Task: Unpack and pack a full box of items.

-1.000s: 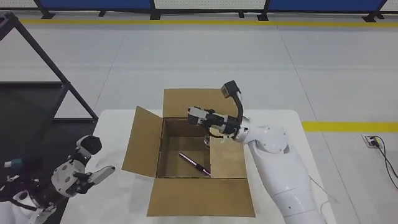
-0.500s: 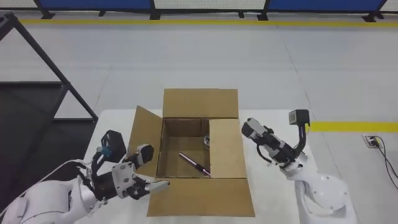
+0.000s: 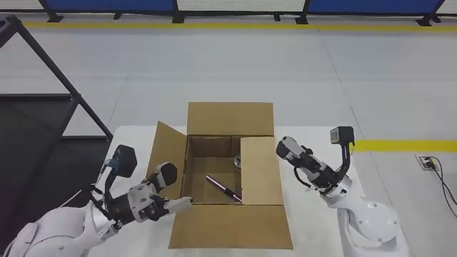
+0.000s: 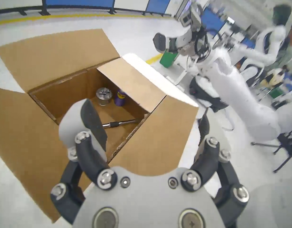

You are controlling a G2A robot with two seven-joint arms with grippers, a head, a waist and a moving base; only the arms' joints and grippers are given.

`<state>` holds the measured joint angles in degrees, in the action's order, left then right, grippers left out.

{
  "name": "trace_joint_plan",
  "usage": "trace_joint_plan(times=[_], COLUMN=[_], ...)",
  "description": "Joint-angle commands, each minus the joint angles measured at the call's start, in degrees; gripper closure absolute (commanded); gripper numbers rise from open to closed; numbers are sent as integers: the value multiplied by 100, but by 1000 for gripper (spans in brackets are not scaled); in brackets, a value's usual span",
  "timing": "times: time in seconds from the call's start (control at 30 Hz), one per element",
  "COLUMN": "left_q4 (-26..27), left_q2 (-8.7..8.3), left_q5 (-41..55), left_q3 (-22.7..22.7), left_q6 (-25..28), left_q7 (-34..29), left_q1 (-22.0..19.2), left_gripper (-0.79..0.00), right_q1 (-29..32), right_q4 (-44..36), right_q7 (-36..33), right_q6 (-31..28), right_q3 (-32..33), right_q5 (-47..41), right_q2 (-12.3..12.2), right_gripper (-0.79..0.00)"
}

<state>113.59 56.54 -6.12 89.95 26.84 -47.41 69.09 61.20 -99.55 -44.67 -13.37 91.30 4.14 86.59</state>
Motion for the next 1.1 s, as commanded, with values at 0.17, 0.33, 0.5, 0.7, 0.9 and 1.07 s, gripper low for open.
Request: trace_joint_plan(times=[0.17, 0.33, 0.5, 0.7, 0.9, 1.07], left_q4=[-716, -1280, -1830, -2576, -2680, -2680], left_q2=[60, 194, 390, 639, 658, 658], left_q5=[723, 291, 205, 939, 991, 991], left_q3=[-1034, -2036, -2901, -3553, -3590, -3590], left_q6=[-1230, -2379, -2964, -3231, -3242, -3242], left_q7=[-604, -623, -515, -600, -631, -631], left_q1=[-1145, -1927, -2620, -3148, -3207, -3207], left_gripper=[-785, -785, -785, -785, -785, -785], right_q1=[283, 750, 1119, 1324, 1397, 1397], right_q4=[-282, -581, -737, -839, -898, -898], right_q7=[11, 80, 13, -52, -40, -40], right_q6=[-131, -387, -624, -763, -566, -566], right_q3=[301, 831, 1381, 1569, 1560, 1560], right_q5=[-169, -590, -1235, -1530, -1376, -1376], right_q2=[-110, -200, -289, -370, -431, -431], right_gripper=[-785, -785, -785, -785, -785, -785])
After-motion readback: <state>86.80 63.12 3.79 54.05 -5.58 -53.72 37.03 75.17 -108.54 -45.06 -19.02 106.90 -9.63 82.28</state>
